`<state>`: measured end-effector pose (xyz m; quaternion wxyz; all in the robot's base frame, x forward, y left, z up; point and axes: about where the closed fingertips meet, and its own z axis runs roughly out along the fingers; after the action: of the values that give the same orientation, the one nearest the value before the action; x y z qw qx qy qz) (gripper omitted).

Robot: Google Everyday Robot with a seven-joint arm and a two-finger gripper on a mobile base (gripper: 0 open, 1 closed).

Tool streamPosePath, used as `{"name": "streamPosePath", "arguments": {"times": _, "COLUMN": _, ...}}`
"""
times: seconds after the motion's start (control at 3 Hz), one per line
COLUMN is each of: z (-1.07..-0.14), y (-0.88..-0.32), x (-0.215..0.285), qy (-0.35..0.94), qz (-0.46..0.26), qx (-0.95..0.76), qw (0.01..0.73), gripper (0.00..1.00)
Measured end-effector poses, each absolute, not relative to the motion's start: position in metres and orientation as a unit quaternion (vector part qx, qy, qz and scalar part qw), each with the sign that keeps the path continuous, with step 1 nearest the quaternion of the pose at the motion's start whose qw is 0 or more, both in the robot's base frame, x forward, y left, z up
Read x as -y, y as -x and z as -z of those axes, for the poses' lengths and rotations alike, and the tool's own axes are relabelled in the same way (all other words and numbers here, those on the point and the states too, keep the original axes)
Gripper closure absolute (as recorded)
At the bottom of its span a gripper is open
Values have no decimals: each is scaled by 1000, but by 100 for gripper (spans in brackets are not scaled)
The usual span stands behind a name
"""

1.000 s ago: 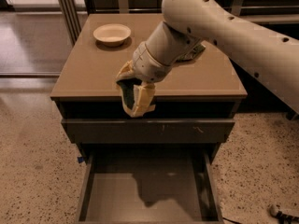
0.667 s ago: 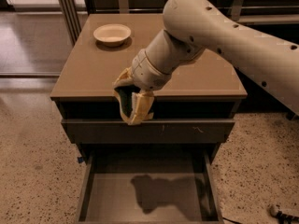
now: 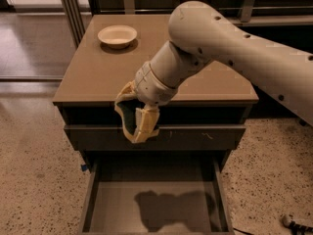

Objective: Place sponge into middle drawer

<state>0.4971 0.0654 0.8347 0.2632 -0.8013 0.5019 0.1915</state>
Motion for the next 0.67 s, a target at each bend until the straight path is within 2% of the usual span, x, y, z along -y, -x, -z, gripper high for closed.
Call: {"name": "streamPosePath", "arguments": {"times": 0.67, "z": -801, "y": -471, "x": -66, "qy": 822, "qz": -210, "qx": -462, "qw": 260, "gripper": 100}}
